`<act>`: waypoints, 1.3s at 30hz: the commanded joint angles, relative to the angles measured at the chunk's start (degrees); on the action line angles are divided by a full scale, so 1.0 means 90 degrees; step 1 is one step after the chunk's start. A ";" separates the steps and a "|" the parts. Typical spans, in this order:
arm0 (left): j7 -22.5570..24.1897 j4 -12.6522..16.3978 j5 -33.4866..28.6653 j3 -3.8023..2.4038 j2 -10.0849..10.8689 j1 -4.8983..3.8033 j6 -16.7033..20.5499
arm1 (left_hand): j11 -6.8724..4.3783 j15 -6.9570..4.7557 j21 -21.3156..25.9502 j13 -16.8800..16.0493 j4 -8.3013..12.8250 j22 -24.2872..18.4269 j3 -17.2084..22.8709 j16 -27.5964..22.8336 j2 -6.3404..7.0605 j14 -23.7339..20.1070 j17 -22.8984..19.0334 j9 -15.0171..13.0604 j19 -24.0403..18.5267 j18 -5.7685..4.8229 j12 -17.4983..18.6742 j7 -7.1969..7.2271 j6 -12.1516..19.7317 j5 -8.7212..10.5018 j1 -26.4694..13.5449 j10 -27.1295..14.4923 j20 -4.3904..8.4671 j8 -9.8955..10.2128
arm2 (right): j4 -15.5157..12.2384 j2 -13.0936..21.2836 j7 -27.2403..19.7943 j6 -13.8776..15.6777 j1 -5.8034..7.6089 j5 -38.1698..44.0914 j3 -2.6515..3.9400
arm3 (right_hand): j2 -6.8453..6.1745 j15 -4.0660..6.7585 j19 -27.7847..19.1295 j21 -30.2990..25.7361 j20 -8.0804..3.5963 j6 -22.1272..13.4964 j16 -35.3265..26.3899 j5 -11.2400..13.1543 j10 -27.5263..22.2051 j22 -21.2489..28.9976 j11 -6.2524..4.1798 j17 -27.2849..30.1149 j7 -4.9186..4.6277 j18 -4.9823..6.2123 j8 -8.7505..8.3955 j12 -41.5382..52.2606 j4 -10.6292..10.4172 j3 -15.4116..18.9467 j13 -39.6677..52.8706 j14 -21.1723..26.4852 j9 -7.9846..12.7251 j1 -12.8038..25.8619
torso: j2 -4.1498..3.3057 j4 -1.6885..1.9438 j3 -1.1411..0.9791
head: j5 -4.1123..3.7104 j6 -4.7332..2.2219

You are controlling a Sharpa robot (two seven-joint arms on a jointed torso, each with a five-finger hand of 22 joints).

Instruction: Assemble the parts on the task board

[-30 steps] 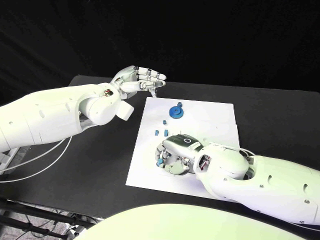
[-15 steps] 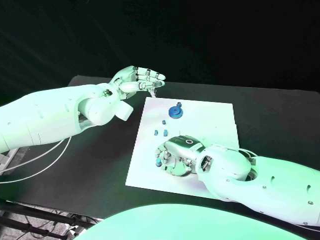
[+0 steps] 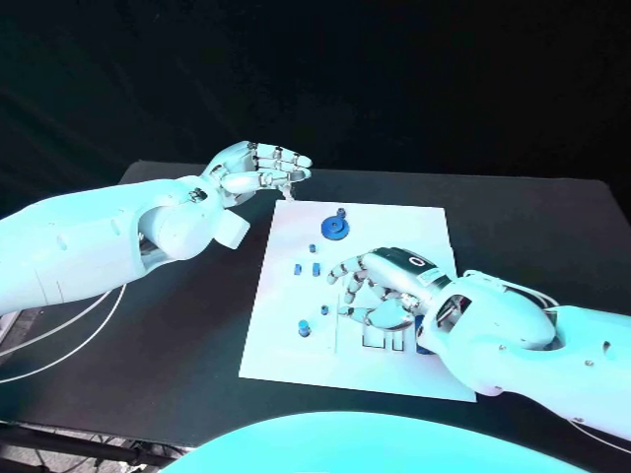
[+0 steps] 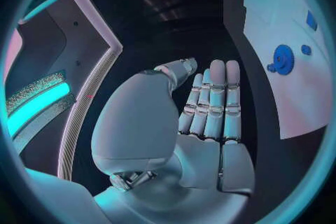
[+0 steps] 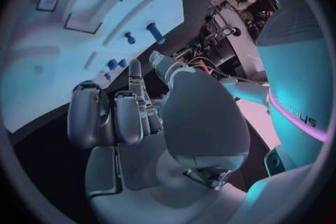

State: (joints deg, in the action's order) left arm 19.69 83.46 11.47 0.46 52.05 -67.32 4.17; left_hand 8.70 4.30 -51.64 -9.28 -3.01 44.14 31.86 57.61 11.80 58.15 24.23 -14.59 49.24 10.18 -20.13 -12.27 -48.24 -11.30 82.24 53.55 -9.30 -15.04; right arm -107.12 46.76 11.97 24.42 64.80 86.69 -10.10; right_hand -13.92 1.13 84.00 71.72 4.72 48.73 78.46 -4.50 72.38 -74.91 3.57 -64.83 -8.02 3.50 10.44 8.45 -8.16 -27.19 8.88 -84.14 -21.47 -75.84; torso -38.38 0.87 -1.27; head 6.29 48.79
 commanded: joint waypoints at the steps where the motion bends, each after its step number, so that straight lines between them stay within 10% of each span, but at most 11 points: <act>1: 0.0067 0.0008 -0.0007 0.0005 0.0014 0.0003 -0.0104 | 0.0022 -0.0011 0.0027 -0.0006 0.0025 -0.0010 -0.0005 -0.0044 -0.0055 -0.0037 -0.0009 0.0010 -0.0012 0.0042 -0.0042 -0.0075 0.0051 -0.0028 -0.0033 -0.0044 -0.0022 -0.0027 | -0.0086 0.0364 -0.0234 0.0170 0.0135 -0.1494 0.0008 | -0.0019 -0.0041 0.0135 0.0047 0.0021 0.0157 -0.0001 0.0005 0.0176 -0.1211 0.0024 -0.0052 -0.0062 -0.0046 0.0095 0.0185 -0.0038 0.0070 0.0131 -0.0123 -0.0027 -0.0048 | 0.0017 -0.0014 0.0021 | -0.0239 -0.0040; 4: 0.0082 0.0008 -0.0011 0.0013 0.0028 0.0006 -0.0094 | 0.0022 -0.0010 0.0029 -0.0006 0.0025 -0.0012 -0.0010 -0.0044 -0.0049 -0.0038 -0.0010 0.0010 -0.0012 0.0041 -0.0047 -0.0075 0.0053 -0.0026 -0.0039 -0.0047 -0.0023 -0.0028 | -0.0154 0.0887 -0.0085 -0.0106 0.0257 -0.2096 0.0010 | 0.0069 0.0045 0.0175 0.0194 0.0016 -0.0130 0.0106 -0.0610 -0.0058 -0.1245 -0.0083 -0.0199 -0.0026 -0.0072 0.0596 0.1708 -0.0291 0.0840 0.1574 -0.0149 -0.0273 -0.0042 | 0.0037 -0.0038 0.0036 | -0.0449 -0.0065; 7: 0.0089 0.0012 -0.0015 0.0019 0.0036 0.0011 -0.0093 | 0.0022 -0.0010 0.0029 -0.0006 0.0025 -0.0012 -0.0010 -0.0044 -0.0049 -0.0038 -0.0010 0.0010 -0.0012 0.0041 -0.0047 -0.0075 0.0053 -0.0026 -0.0039 -0.0047 -0.0023 -0.0028 | -0.0216 0.1248 0.0047 -0.0327 0.0300 -0.2358 0.0009 | 0.0140 0.0072 0.0237 0.0425 0.0005 -0.0300 0.0189 -0.0566 -0.0445 -0.1298 -0.0049 -0.0326 0.0021 -0.0110 0.1182 0.3122 -0.0729 0.1388 0.2931 -0.0191 -0.0514 0.0089 | 0.0045 -0.0050 0.0035 | -0.0574 -0.0058; 8: 0.0091 0.0015 -0.0017 0.0021 0.0039 0.0013 -0.0094 | 0.0022 -0.0010 0.0029 -0.0006 0.0025 -0.0012 -0.0010 -0.0044 -0.0049 -0.0038 -0.0010 0.0010 -0.0012 0.0041 -0.0047 -0.0075 0.0053 -0.0026 -0.0039 -0.0047 -0.0023 -0.0028 | -0.0247 0.1403 0.0115 -0.0423 0.0311 -0.2428 0.0006 | 0.0213 0.0056 0.0288 0.0615 -0.0049 -0.0311 0.0343 -0.0568 -0.0010 -0.1340 -0.0108 -0.0605 0.0061 -0.0134 0.1510 0.5015 -0.0926 0.1618 0.4825 -0.0253 -0.0635 0.0135 | 0.0048 -0.0056 0.0031 | -0.0630 -0.0053; 12: 0.0096 0.0023 -0.0019 0.0027 0.0044 0.0019 -0.0094 | 0.0022 -0.0010 0.0029 -0.0006 0.0025 -0.0012 -0.0010 -0.0044 -0.0049 -0.0038 -0.0010 0.0010 -0.0012 0.0041 -0.0047 -0.0075 0.0053 -0.0026 -0.0039 -0.0047 -0.0023 -0.0028 | -0.0343 0.1824 0.0348 -0.0696 0.0328 -0.2488 -0.0013 | 0.0517 0.0105 0.0369 0.0938 -0.0078 -0.0301 0.0659 -0.0718 0.0736 -0.1412 -0.0164 -0.1226 0.0142 -0.0188 0.2121 0.7143 -0.0948 0.2120 0.7007 -0.0362 -0.0787 0.0510 | 0.0046 -0.0050 0.0027 | -0.0777 -0.0024; 25: 0.0102 0.0039 -0.0023 0.0033 0.0031 0.0026 -0.0101 | 0.0022 -0.0010 0.0029 -0.0006 0.0025 -0.0012 -0.0010 -0.0044 -0.0049 -0.0038 -0.0010 0.0010 -0.0012 0.0041 -0.0047 -0.0075 0.0053 -0.0026 -0.0039 -0.0047 -0.0023 -0.0028 | -0.0535 0.2271 0.1100 -0.0981 0.0148 -0.1993 -0.0107 | 0.0806 0.0116 0.0475 0.1341 -0.0098 -0.0290 0.0857 -0.0522 0.1042 -0.1506 -0.0193 -0.1650 0.0183 -0.0259 0.2362 0.7749 -0.0963 0.2672 0.7685 -0.0435 -0.0694 0.0822 | 0.0034 -0.0031 0.0037 | -0.0916 0.0011; 39: 0.0085 0.0043 -0.0027 0.0033 0.0055 0.0027 -0.0118 | 0.0023 -0.0008 0.0040 -0.0006 0.0013 -0.0019 -0.0017 -0.0043 -0.0054 -0.0037 -0.0011 0.0012 -0.0012 0.0041 -0.0069 -0.0075 0.0058 -0.0027 -0.0062 -0.0058 -0.0026 -0.0039 | -0.0425 0.2030 0.1377 -0.1056 -0.0100 -0.1708 -0.0130 | 0.0837 0.0134 0.0490 0.1407 -0.0111 -0.0178 0.0883 -0.0398 0.1111 -0.1520 -0.0218 -0.1702 0.0215 -0.0270 0.2421 0.7843 -0.0963 0.2945 0.7810 -0.0440 -0.0615 0.0758 | 0.0036 -0.0032 0.0041 | -0.0879 0.0045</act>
State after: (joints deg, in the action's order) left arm 19.87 83.69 11.43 0.79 52.59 -67.06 4.07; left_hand 8.91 4.30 -51.64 -9.28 -3.01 44.04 31.86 57.38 11.50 58.15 24.18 -14.54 49.24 10.18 -20.59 -12.27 -48.24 -11.30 81.93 53.34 -9.30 -15.04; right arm -111.03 65.17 22.84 16.21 64.04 69.31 -11.26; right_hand -6.96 2.07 84.01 84.19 4.30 46.79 86.12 -8.38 82.09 -74.94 1.74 -74.95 -6.04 1.70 32.07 78.71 -16.84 -0.96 74.95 -84.03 -27.08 -68.95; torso -38.07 0.57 -0.87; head -1.76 49.11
